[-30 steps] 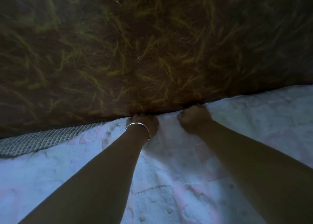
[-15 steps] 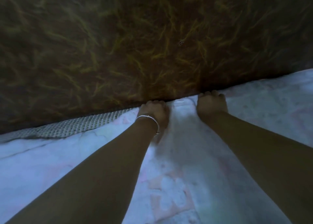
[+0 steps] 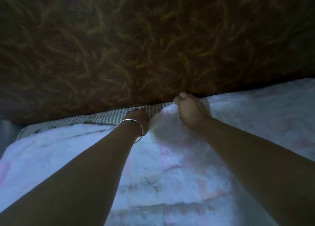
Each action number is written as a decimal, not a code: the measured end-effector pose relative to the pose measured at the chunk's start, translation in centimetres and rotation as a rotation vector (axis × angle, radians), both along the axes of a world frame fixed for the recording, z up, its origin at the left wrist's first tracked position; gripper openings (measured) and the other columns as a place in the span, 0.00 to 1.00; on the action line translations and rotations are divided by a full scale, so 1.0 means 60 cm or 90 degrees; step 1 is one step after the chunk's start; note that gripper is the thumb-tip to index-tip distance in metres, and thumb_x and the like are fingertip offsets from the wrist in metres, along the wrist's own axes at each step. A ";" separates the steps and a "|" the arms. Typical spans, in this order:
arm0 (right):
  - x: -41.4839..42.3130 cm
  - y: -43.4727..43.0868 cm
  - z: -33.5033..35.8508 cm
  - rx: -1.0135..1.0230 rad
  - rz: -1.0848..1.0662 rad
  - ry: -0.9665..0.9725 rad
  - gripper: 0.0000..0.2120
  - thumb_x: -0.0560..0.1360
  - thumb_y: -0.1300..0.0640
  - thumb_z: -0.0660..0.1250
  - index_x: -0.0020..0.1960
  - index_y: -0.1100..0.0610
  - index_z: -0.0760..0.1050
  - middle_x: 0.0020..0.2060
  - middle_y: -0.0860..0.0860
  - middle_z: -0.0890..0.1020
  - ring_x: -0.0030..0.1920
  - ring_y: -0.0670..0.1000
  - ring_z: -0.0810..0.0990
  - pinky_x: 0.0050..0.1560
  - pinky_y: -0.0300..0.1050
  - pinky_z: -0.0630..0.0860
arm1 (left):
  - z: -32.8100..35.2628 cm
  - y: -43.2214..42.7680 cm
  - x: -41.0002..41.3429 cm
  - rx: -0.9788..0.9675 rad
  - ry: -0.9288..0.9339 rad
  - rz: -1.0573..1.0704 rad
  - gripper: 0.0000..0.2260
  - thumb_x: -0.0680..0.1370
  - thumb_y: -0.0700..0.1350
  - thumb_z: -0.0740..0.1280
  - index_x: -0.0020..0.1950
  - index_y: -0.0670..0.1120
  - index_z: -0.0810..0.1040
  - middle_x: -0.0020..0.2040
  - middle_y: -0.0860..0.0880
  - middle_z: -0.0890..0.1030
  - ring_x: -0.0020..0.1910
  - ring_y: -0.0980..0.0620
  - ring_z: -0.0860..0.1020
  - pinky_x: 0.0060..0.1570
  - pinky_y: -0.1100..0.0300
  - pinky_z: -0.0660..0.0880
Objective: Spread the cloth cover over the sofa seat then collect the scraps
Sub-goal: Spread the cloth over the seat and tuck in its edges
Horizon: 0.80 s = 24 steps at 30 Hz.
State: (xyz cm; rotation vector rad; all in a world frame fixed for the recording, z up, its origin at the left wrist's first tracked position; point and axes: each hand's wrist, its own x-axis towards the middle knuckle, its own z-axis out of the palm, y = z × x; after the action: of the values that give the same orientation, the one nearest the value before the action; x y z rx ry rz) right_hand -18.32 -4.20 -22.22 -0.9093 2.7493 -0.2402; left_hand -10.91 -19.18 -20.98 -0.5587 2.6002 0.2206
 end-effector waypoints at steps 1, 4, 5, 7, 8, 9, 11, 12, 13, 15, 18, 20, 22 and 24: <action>-0.001 -0.008 0.008 -0.005 0.011 0.007 0.14 0.77 0.63 0.57 0.62 0.59 0.72 0.62 0.56 0.71 0.65 0.57 0.68 0.62 0.47 0.68 | 0.003 -0.005 0.003 -0.003 -0.023 -0.003 0.15 0.74 0.39 0.63 0.61 0.39 0.76 0.60 0.39 0.79 0.62 0.39 0.76 0.61 0.51 0.73; -0.001 -0.023 0.023 0.028 0.054 0.030 0.16 0.79 0.60 0.56 0.64 0.58 0.73 0.63 0.55 0.73 0.67 0.57 0.65 0.65 0.48 0.65 | 0.009 -0.014 0.008 -0.024 -0.091 -0.053 0.14 0.74 0.43 0.64 0.57 0.39 0.79 0.58 0.40 0.80 0.60 0.40 0.77 0.56 0.53 0.74; -0.001 -0.026 0.025 0.045 0.062 0.011 0.16 0.79 0.60 0.55 0.65 0.58 0.73 0.63 0.55 0.73 0.67 0.58 0.66 0.66 0.48 0.65 | 0.010 -0.014 0.011 -0.041 -0.099 -0.069 0.15 0.74 0.45 0.65 0.58 0.40 0.79 0.59 0.40 0.80 0.60 0.41 0.77 0.57 0.53 0.74; -0.002 -0.031 0.029 0.081 0.092 -0.032 0.17 0.80 0.59 0.55 0.67 0.57 0.72 0.65 0.55 0.72 0.68 0.57 0.66 0.67 0.48 0.64 | 0.014 -0.011 0.015 -0.050 -0.091 -0.069 0.17 0.73 0.50 0.67 0.57 0.43 0.78 0.60 0.42 0.79 0.61 0.40 0.75 0.58 0.51 0.73; -0.004 -0.035 0.029 0.102 0.114 -0.043 0.17 0.80 0.58 0.57 0.67 0.56 0.72 0.66 0.55 0.71 0.68 0.57 0.65 0.67 0.48 0.63 | 0.016 -0.010 0.016 -0.039 -0.074 -0.059 0.17 0.72 0.50 0.68 0.57 0.43 0.77 0.59 0.41 0.79 0.61 0.40 0.75 0.57 0.52 0.73; -0.006 -0.038 0.031 0.127 0.135 -0.046 0.17 0.79 0.57 0.58 0.67 0.56 0.72 0.66 0.54 0.71 0.68 0.56 0.65 0.68 0.48 0.63 | 0.018 -0.009 0.016 -0.011 -0.044 -0.038 0.15 0.72 0.47 0.68 0.56 0.42 0.77 0.58 0.41 0.79 0.60 0.40 0.76 0.56 0.53 0.74; -0.009 -0.044 0.034 0.162 0.155 -0.029 0.17 0.78 0.54 0.61 0.65 0.56 0.73 0.65 0.54 0.71 0.68 0.56 0.65 0.68 0.49 0.63 | 0.023 -0.008 0.018 0.048 0.017 0.007 0.13 0.72 0.43 0.67 0.56 0.42 0.76 0.57 0.40 0.80 0.58 0.41 0.77 0.52 0.55 0.74; -0.011 -0.046 0.035 0.163 0.158 -0.010 0.17 0.77 0.53 0.62 0.64 0.56 0.74 0.65 0.54 0.71 0.67 0.56 0.65 0.68 0.48 0.63 | 0.024 -0.011 0.019 0.070 0.045 0.021 0.12 0.72 0.42 0.68 0.55 0.43 0.76 0.56 0.40 0.81 0.57 0.41 0.78 0.49 0.56 0.73; -0.011 -0.050 0.036 0.151 0.154 0.010 0.17 0.77 0.53 0.63 0.64 0.56 0.74 0.64 0.54 0.71 0.67 0.56 0.66 0.67 0.48 0.64 | 0.023 -0.020 0.022 0.091 0.076 0.036 0.11 0.72 0.42 0.69 0.53 0.44 0.76 0.54 0.41 0.81 0.55 0.42 0.78 0.46 0.57 0.71; -0.010 -0.059 0.034 0.118 0.128 0.043 0.16 0.77 0.55 0.64 0.63 0.57 0.73 0.63 0.54 0.72 0.65 0.55 0.67 0.65 0.47 0.66 | 0.022 -0.042 0.024 0.161 0.134 0.082 0.12 0.71 0.46 0.72 0.53 0.45 0.76 0.51 0.44 0.81 0.52 0.44 0.78 0.44 0.61 0.69; 0.004 -0.069 0.029 0.089 0.080 0.043 0.14 0.77 0.57 0.62 0.61 0.58 0.73 0.61 0.55 0.74 0.64 0.55 0.70 0.62 0.46 0.69 | 0.027 -0.073 0.022 0.263 0.224 0.144 0.10 0.75 0.47 0.69 0.52 0.43 0.78 0.47 0.40 0.81 0.49 0.42 0.80 0.45 0.56 0.74; 0.013 -0.081 0.025 0.064 0.025 -0.010 0.14 0.77 0.56 0.61 0.60 0.60 0.72 0.61 0.56 0.74 0.62 0.56 0.72 0.60 0.47 0.70 | 0.030 -0.091 0.025 0.259 0.279 0.128 0.07 0.75 0.41 0.66 0.53 0.42 0.77 0.49 0.38 0.82 0.50 0.40 0.81 0.47 0.57 0.75; 0.017 -0.096 0.026 0.030 -0.036 -0.055 0.13 0.78 0.60 0.59 0.61 0.61 0.71 0.62 0.58 0.74 0.61 0.59 0.75 0.57 0.47 0.72 | 0.033 -0.102 0.030 0.223 0.297 0.071 0.10 0.73 0.39 0.68 0.54 0.42 0.75 0.48 0.41 0.82 0.49 0.42 0.80 0.47 0.57 0.74; 0.020 -0.114 0.025 0.029 -0.048 -0.078 0.17 0.79 0.62 0.57 0.67 0.58 0.69 0.66 0.57 0.70 0.63 0.60 0.74 0.59 0.47 0.72 | 0.035 -0.113 0.038 0.186 0.299 0.003 0.11 0.72 0.40 0.68 0.53 0.43 0.73 0.44 0.42 0.80 0.46 0.42 0.79 0.42 0.56 0.73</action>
State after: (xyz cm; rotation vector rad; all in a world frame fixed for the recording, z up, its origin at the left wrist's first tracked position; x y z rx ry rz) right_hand -17.12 -11.07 -20.72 -0.7540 2.6671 -0.2372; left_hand -8.61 -25.95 -18.87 -0.4467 2.9299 0.8044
